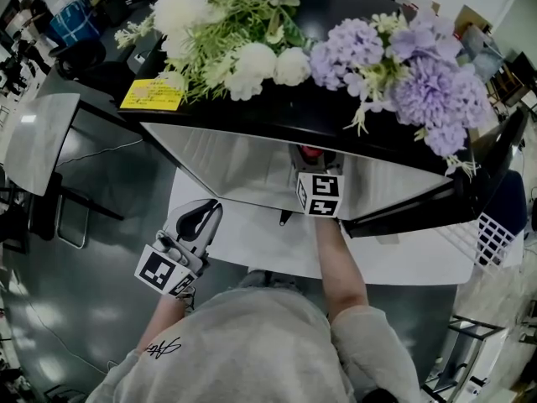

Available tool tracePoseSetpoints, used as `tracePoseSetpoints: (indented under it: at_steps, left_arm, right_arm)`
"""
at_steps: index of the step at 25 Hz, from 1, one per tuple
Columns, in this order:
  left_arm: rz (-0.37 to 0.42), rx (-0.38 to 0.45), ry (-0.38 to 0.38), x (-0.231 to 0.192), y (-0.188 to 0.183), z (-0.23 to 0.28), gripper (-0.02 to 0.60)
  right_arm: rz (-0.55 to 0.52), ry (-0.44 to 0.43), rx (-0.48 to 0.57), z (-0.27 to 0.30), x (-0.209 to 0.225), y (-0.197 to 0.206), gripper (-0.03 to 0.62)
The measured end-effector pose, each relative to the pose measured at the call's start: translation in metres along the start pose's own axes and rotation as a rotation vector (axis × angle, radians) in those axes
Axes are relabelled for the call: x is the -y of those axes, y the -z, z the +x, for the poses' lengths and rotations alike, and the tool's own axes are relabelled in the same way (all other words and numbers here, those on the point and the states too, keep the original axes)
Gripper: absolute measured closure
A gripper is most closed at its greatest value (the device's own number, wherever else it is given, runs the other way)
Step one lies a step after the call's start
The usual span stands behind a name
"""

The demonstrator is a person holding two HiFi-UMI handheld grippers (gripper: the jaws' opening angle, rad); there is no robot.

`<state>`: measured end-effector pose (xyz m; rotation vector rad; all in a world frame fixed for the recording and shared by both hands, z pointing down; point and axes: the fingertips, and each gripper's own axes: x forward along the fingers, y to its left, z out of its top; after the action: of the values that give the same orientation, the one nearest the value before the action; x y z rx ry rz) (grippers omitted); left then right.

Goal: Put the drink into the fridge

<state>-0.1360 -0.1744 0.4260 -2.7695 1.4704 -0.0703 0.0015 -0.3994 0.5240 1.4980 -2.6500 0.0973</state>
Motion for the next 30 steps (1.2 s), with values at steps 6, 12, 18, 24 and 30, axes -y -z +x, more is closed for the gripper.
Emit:
tracePoseSetpoints:
  at_steps: [6, 12, 18, 24, 30]
  left_arm:
    - [-0.009, 0.008, 0.002, 0.000, -0.001, 0.002, 0.551]
    - [-0.007, 0.019, 0.014, 0.002, -0.005, 0.006, 0.551]
    - [-0.005, 0.032, 0.023, 0.003, -0.009, 0.009, 0.552]
    - [-0.006, 0.037, 0.042, 0.007, -0.010, 0.013, 0.551]
    - [-0.001, 0.045, 0.055, 0.008, -0.013, 0.015, 0.551]
  right_arm:
    - [0.011, -0.001, -0.022, 0.002, 0.001, 0.001, 0.287]
    - [0.040, -0.018, -0.037, 0.001, 0.000, 0.001, 0.287]
    - [0.080, -0.034, -0.041, 0.001, 0.000, -0.001, 0.286]
    - [0.044, -0.003, -0.051, -0.001, 0.001, -0.002, 0.286]
    - [0.039, -0.002, -0.066, -0.006, -0.001, -0.005, 0.286]
